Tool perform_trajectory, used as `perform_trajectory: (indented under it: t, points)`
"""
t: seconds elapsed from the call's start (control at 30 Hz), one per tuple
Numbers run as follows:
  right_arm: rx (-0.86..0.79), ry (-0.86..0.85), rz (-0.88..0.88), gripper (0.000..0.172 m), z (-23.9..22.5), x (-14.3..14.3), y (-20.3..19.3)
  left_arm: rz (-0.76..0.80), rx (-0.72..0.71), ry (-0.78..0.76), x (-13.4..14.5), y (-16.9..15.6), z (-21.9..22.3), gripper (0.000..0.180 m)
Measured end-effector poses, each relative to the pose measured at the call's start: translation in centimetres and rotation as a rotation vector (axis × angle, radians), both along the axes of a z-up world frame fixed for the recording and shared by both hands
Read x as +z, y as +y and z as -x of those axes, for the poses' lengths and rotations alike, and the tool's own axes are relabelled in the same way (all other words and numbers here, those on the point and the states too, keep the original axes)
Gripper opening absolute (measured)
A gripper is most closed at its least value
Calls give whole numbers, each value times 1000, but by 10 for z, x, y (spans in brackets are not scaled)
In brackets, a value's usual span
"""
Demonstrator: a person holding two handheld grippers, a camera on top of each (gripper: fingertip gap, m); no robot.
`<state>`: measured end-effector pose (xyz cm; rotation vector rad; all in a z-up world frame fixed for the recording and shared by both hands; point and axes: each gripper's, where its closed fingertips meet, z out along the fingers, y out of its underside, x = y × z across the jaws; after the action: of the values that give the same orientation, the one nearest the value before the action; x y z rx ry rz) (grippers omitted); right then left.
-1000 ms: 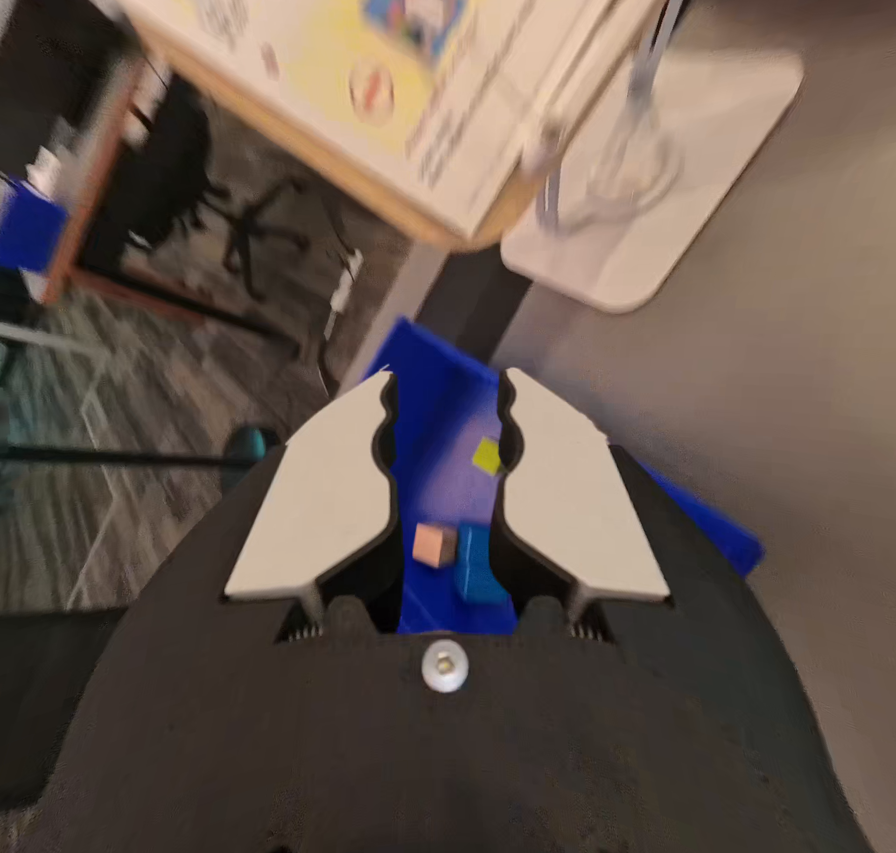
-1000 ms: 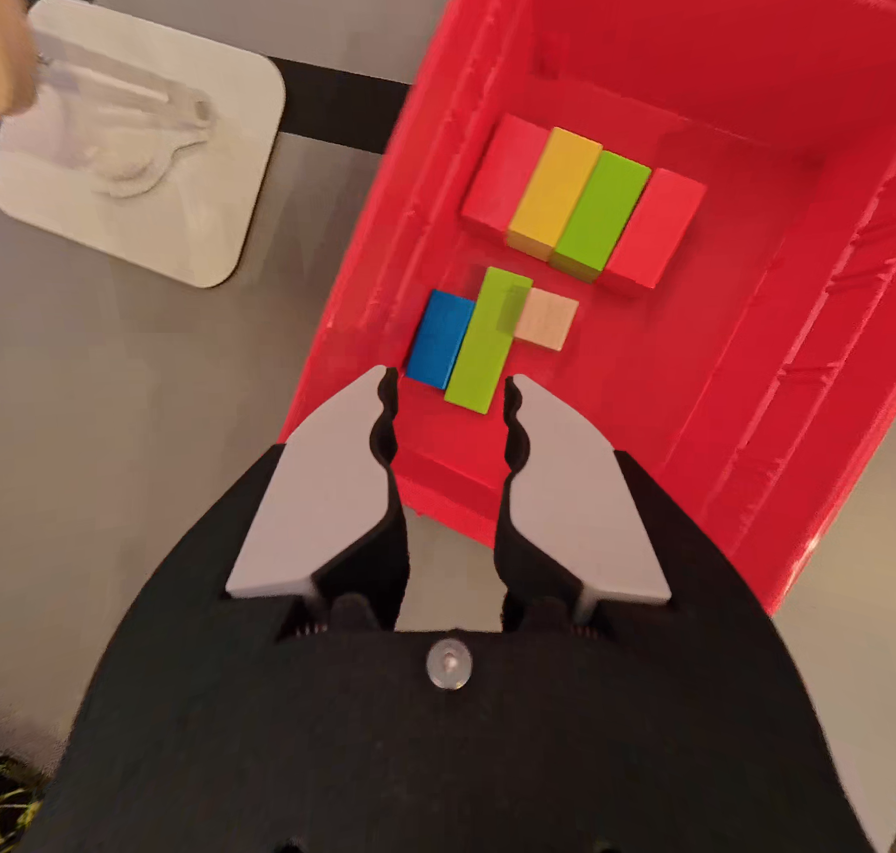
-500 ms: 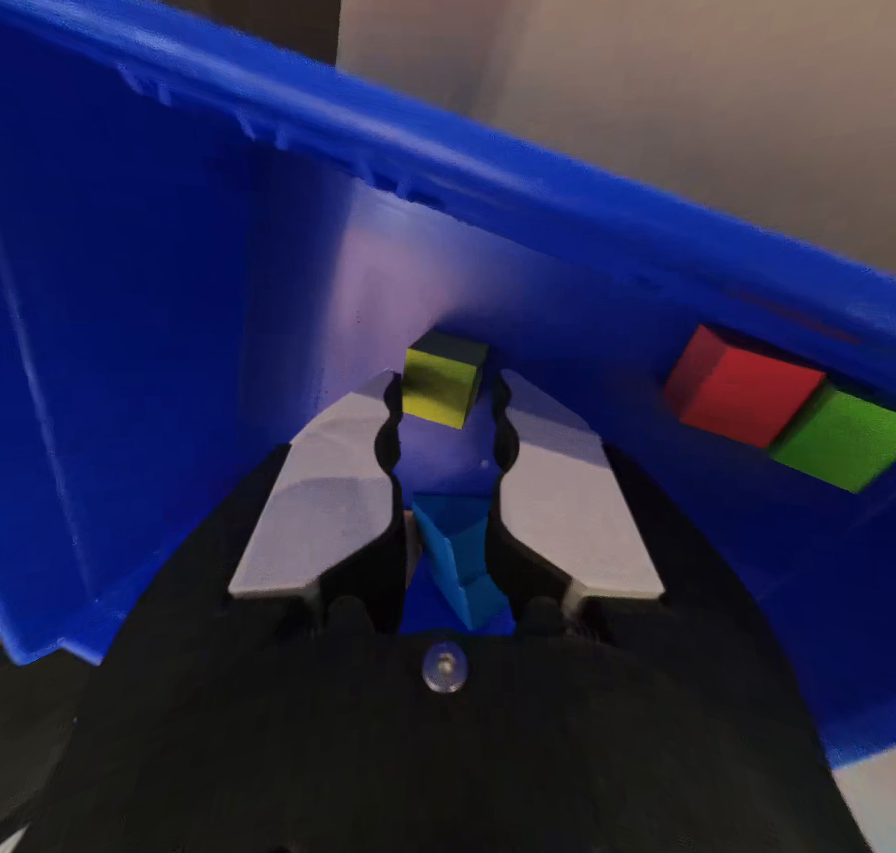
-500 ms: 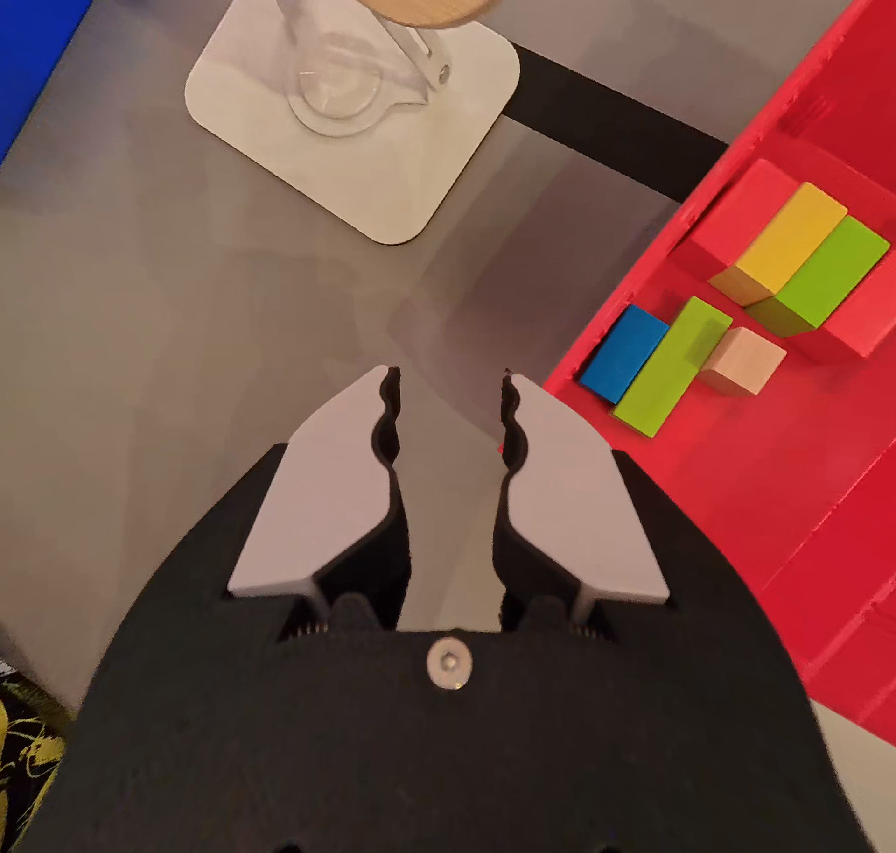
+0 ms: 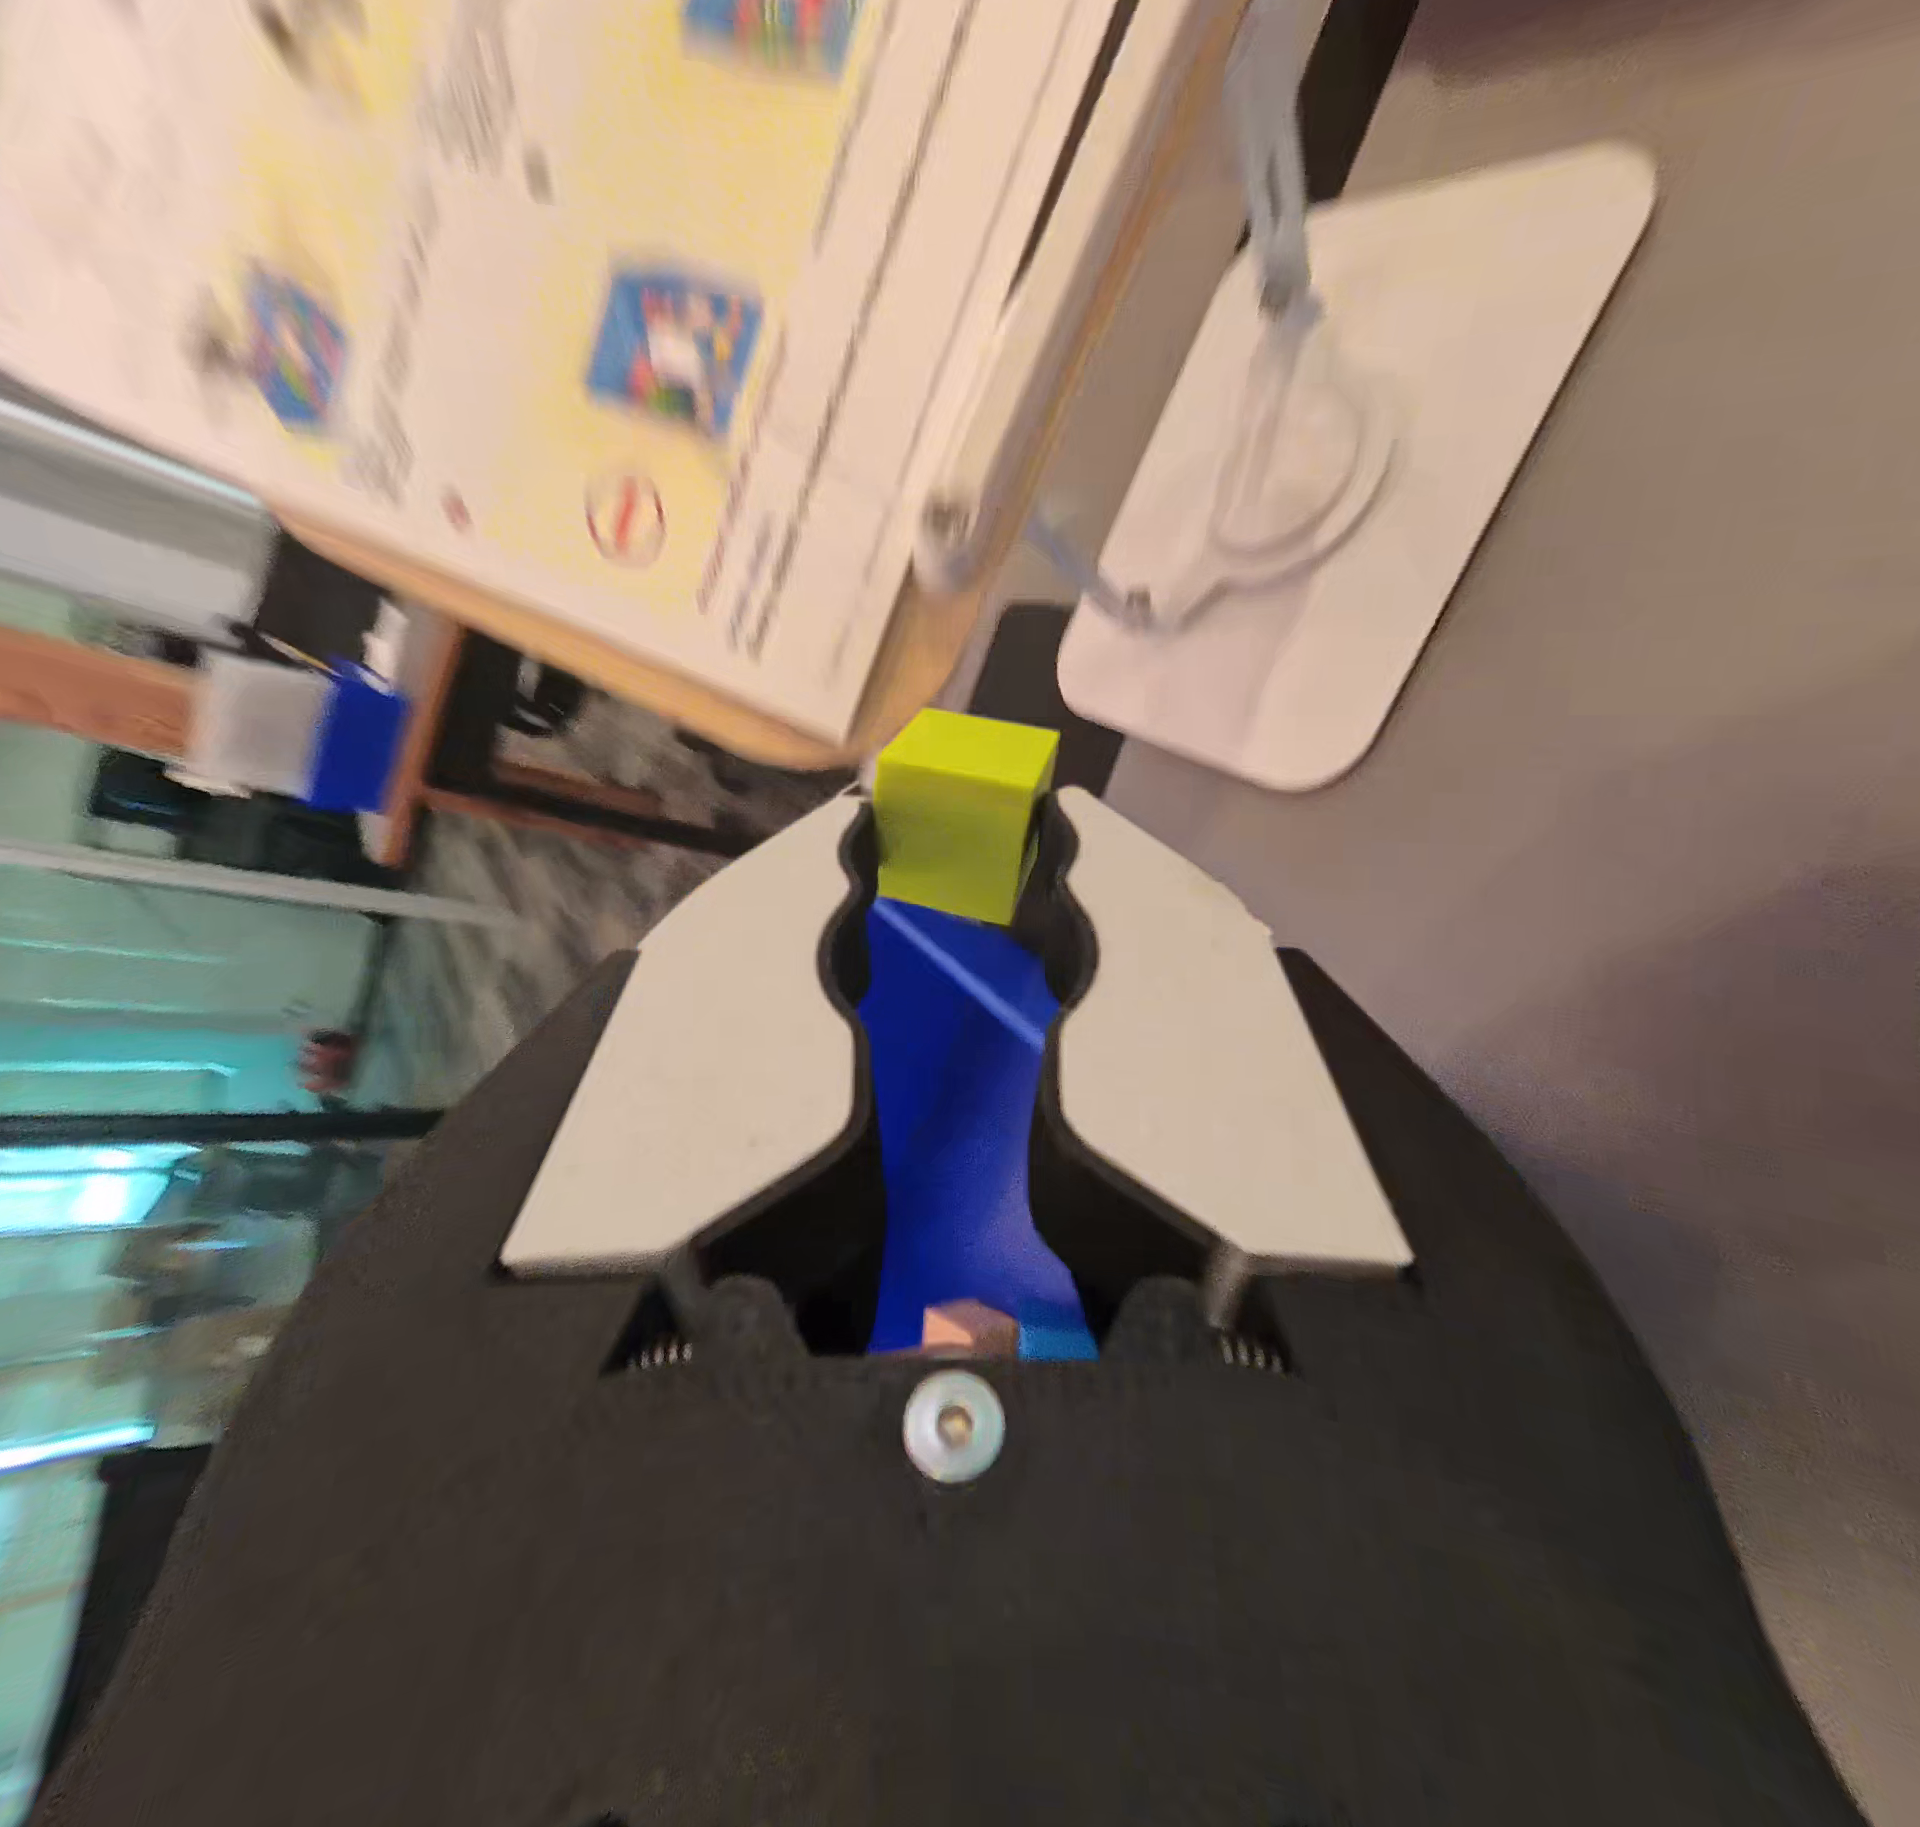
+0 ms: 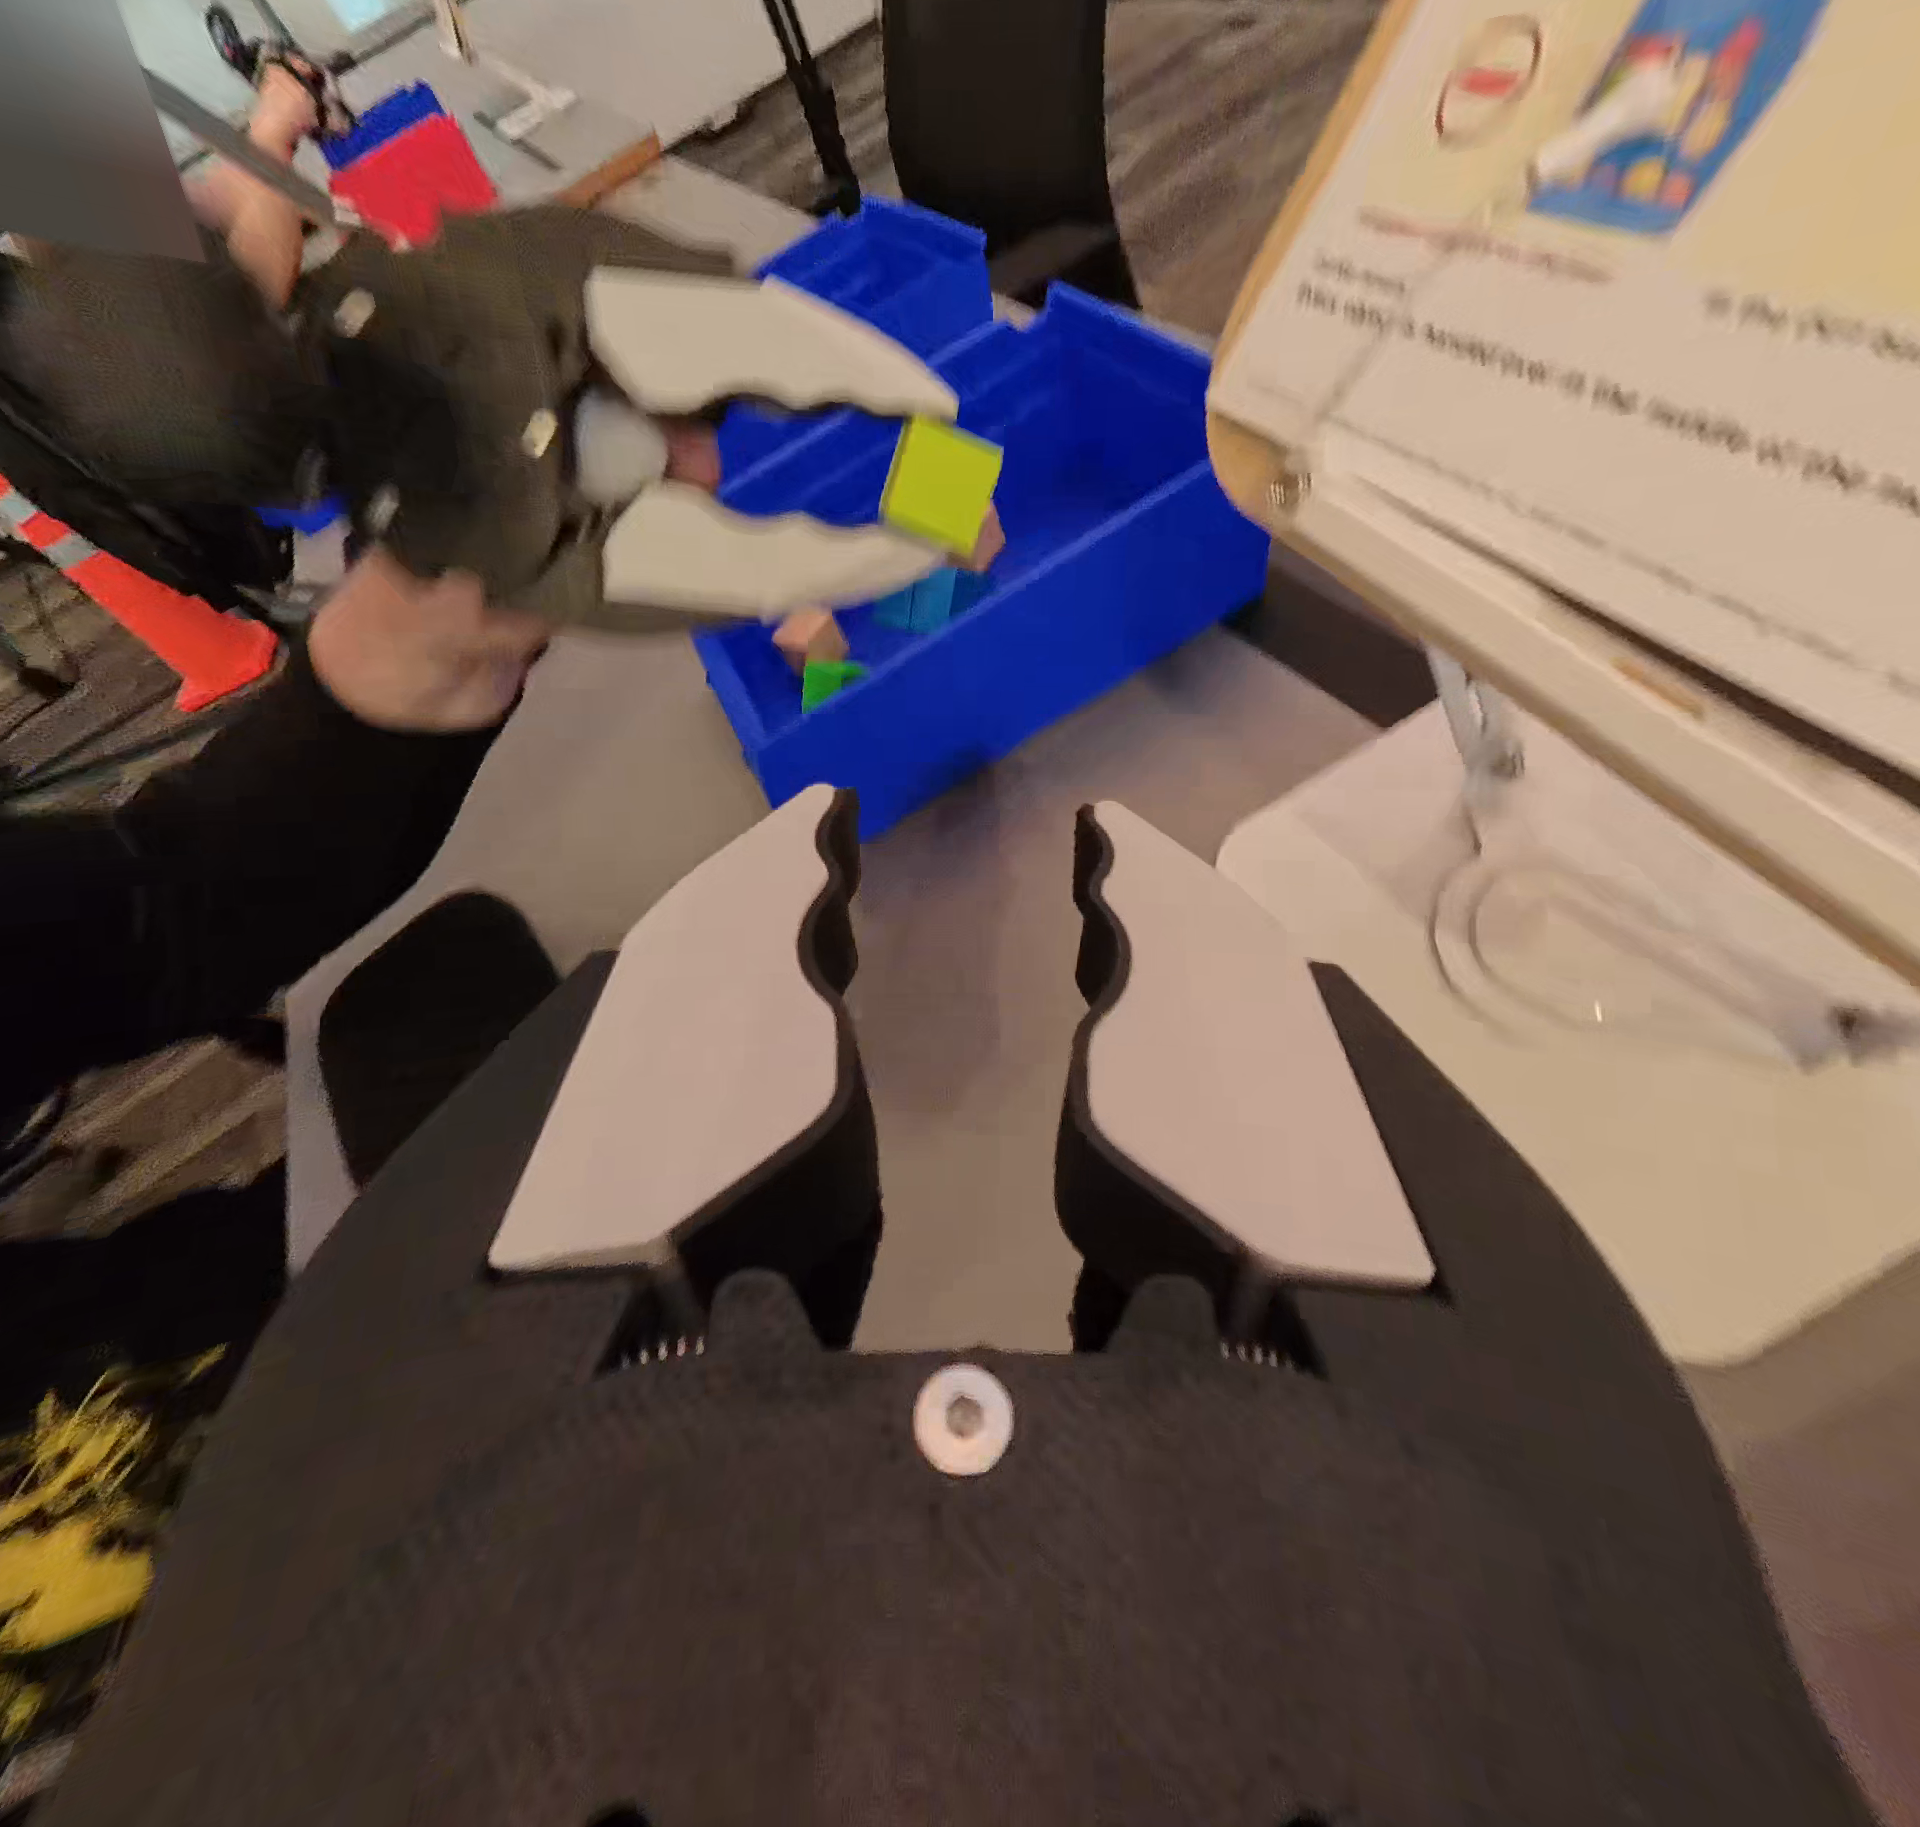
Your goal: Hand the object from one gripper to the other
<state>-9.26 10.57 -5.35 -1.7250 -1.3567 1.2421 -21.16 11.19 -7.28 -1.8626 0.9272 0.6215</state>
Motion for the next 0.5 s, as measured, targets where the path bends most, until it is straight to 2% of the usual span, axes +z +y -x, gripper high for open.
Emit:
perform_trajectory:
  t: [0.07, 0.2, 0.3, 0.4, 0.5]
  points:
    - [3, 40, 20, 39, 18, 6, -6, -102, -34, 49, 16, -4, -37, 29]
    - [5, 82, 52, 39, 31, 11, -14, -167, -76, 101, 23, -6, -80, 29]
    - [-11, 59, 36, 28, 29, 6, -11, -202, -94, 109, 25, -5, -95, 29]
    - [1, 52, 49, 26, 19, 8, -9, -232, -106, 105, 26, -3, -103, 29]
    - [-48, 30, -3, 25, -9, 15, 10, -275, -143, 54, 37, -6, -115, 41]
